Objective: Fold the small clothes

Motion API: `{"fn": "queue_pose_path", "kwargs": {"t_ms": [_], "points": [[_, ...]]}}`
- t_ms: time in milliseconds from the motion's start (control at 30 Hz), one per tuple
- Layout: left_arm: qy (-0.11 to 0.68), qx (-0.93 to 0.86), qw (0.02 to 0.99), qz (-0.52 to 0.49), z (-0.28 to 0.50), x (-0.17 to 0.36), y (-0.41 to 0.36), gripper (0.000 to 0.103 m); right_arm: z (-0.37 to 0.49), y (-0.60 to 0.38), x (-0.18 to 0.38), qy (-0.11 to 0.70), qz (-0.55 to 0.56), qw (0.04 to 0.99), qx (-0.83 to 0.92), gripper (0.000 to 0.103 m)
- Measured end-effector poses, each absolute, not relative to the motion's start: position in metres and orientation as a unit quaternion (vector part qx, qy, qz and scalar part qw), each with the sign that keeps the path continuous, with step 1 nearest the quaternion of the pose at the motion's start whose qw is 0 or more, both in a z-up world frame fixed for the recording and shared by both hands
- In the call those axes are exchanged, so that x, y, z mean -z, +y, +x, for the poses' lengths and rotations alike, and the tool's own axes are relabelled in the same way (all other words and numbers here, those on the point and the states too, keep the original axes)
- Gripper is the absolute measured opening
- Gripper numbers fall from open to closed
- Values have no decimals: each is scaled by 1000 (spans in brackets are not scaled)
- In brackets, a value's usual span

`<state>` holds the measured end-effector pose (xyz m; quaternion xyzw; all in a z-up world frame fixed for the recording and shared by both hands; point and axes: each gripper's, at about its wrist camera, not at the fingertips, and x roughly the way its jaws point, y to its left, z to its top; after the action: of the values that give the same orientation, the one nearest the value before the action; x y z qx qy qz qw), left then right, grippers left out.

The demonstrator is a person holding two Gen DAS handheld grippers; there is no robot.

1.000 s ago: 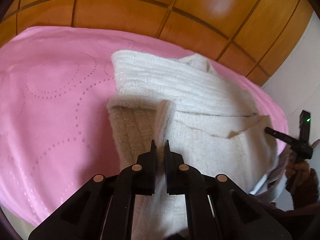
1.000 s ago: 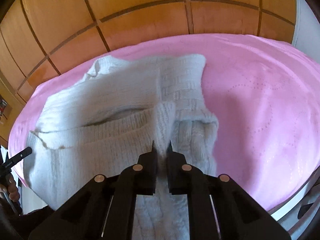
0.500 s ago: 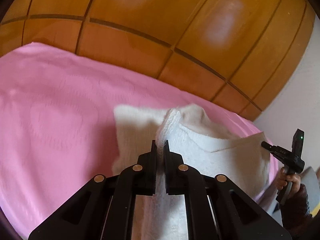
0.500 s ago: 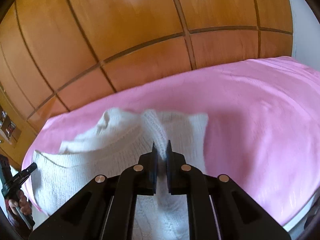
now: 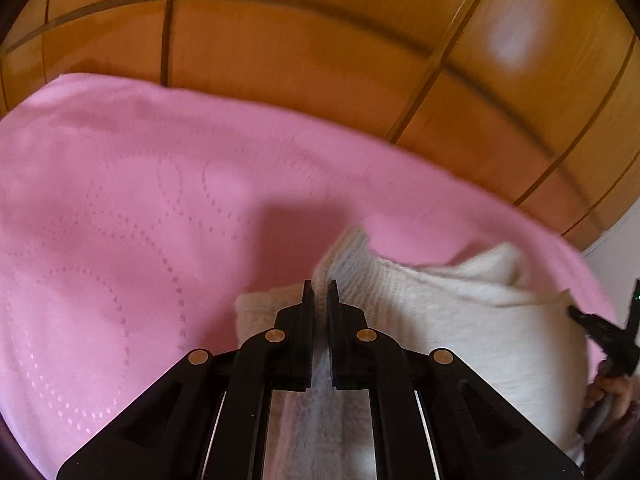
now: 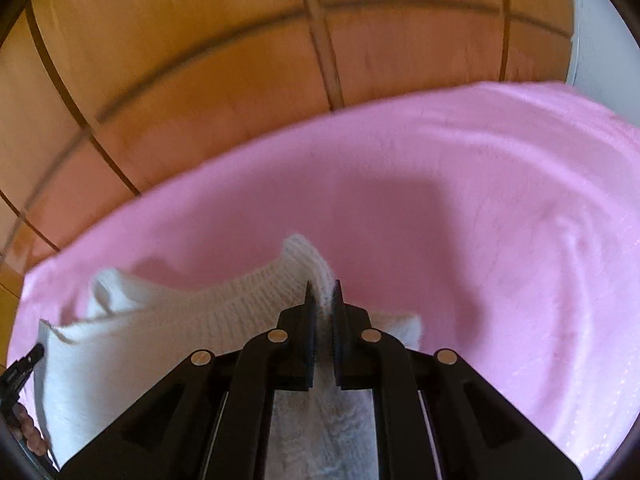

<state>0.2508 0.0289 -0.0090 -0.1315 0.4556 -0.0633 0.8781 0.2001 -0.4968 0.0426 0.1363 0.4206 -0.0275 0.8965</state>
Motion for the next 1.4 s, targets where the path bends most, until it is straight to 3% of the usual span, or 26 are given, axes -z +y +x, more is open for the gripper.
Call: {"fn": "queue_pose_path", "kwargs": {"t_ms": [33,67,133,167,200,333,633,667,700,733,767,1033,1200,1400], "points": [[462,61,875,-126,251,10,27,5,199,-498,-41,422,135,896,28,8],[460,56,877,-124,248,8,27,8,196,-497,-43,418,134,898,28,18],[445,34,888,-109,238,-7,29,24,186,-499,-53,397,130,908,36,41],[436,30,893,-108,233,-14,31,38,179,-498,-60,385,126,914,38,45],[421,33,900,-111,225,-24,32,43,171,-497,-67,372,120,920,41,45],[374,117,914,-109,198,-53,18,43,141,-473,-88,350,115,929,-25,45],[457,195,865,-76,210,-6,-44,43,144,-384,-50,417,49,900,-116,48],[458,191,865,-73,211,-1,-47,39,145,-381,-47,417,43,901,-114,42],[455,187,868,-63,211,2,-51,17,147,-380,-46,417,41,901,-114,32],[450,183,872,-57,213,1,-52,8,147,-381,-46,418,42,900,-116,12],[445,179,875,-59,214,0,-52,4,149,-382,-47,420,45,898,-120,6],[402,143,902,-64,239,-17,-50,3,151,-381,-79,372,61,920,-105,4],[460,96,881,-52,264,27,-54,0,179,-374,-38,424,51,901,-78,4],[461,95,878,-83,251,16,-38,0,179,-369,-35,417,37,905,-75,12]]}}
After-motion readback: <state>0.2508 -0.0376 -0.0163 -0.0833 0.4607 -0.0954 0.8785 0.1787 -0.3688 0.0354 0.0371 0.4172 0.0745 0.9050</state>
